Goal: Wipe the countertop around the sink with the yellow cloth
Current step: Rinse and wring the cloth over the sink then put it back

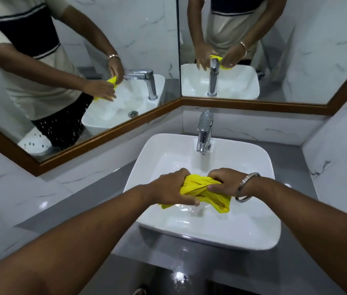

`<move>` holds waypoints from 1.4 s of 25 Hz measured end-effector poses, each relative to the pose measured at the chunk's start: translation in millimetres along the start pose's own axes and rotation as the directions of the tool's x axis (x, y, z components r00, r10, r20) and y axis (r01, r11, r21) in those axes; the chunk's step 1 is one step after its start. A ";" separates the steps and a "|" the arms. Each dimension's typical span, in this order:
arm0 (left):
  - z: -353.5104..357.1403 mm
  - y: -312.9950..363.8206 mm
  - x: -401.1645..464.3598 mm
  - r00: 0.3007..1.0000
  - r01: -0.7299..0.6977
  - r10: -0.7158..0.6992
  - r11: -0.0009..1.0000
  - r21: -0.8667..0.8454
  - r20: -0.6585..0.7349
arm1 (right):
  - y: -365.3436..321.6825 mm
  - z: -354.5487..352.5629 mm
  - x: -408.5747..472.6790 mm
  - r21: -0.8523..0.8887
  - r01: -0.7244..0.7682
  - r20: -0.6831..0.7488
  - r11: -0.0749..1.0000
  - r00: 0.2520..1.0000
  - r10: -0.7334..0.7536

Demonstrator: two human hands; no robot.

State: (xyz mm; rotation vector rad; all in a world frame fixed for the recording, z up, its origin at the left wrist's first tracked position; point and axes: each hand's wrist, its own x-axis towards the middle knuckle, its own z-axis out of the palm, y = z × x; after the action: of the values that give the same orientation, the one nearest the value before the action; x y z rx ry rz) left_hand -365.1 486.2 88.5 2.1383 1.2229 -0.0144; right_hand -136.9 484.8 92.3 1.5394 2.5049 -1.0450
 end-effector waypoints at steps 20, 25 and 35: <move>-92.4 -16.6 24.6 0.833 -0.553 0.542 0.810 0.194 0.109 | -96.0 17.8 -40.9 0.114 -0.479 -0.357 0.870 0.798 0.486; -81.3 39.6 22.2 0.692 -0.715 0.682 0.692 0.099 0.236 | -116.3 28.9 -113.5 0.232 -0.514 -0.398 0.826 0.725 0.563; 91.5 274.4 -65.3 0.217 -0.832 0.735 0.484 -0.273 0.642 | -175.7 160.4 -413.5 0.694 -0.563 -0.277 0.450 0.368 0.888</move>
State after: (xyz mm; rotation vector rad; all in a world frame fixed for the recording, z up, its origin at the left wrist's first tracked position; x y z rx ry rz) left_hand -162.7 292.7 186.2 2.2756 -0.4398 -0.4358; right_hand -115.4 21.5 204.1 3.1950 1.1931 -1.1102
